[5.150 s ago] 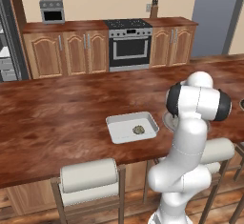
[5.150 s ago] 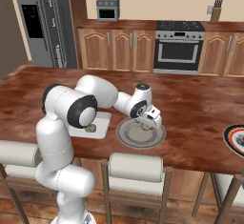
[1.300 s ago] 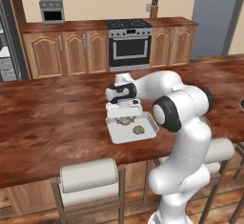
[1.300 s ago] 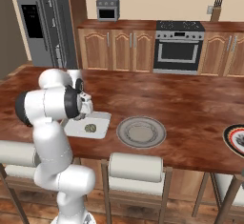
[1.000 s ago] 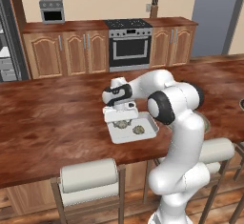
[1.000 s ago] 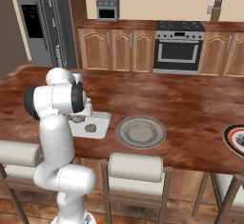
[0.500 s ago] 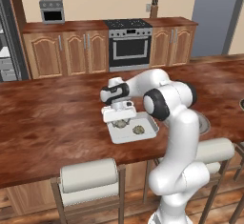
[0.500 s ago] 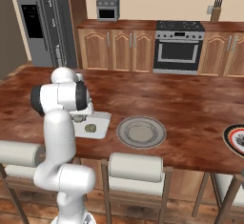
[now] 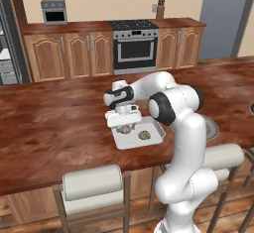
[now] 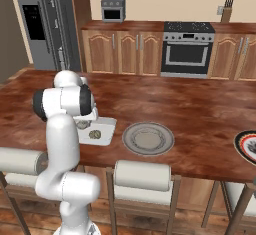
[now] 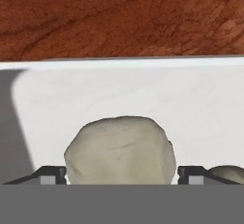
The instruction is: Place two dumplings into each of the tupperware containers and then place the containers in the fridge.
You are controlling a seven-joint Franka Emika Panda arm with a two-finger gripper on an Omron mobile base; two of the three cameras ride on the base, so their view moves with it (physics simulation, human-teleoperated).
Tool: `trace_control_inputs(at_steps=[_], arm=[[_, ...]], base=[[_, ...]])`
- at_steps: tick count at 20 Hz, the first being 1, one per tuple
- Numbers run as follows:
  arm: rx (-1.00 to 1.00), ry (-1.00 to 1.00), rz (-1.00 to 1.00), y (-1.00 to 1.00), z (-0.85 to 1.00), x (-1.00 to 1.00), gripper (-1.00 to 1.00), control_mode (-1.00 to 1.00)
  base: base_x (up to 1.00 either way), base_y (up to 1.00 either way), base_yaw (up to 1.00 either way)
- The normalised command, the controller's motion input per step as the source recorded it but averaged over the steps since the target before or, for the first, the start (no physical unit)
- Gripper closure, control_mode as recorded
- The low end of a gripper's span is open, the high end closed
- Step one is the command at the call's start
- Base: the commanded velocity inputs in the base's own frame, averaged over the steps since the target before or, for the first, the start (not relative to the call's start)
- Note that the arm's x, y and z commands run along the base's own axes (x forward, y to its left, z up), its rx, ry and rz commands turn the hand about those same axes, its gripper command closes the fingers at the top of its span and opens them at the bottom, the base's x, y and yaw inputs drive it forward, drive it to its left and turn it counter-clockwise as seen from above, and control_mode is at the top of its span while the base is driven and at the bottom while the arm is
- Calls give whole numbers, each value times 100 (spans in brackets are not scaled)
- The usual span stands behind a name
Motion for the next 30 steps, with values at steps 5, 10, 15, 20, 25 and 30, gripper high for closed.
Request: trace_control_inputs(at_steps=[5,10,15,20,25,30], arm=[[0,0,0,-1,4,-9,-100,-100],[1,0,-7,-37,52,-39,-100,-100],[9,1,-13,-83,41,-66,-100,-100],[8,-8,-11,-88,1,-64,-100,-100],[2,-18,-3,-59,16,-11,-100,-100],[0,-22,0,-43,1,-2,-100,-100]], base=[[0,0,0],[0,0,0],[0,0,0],[0,0,0],[0,0,0],[0,0,0]])
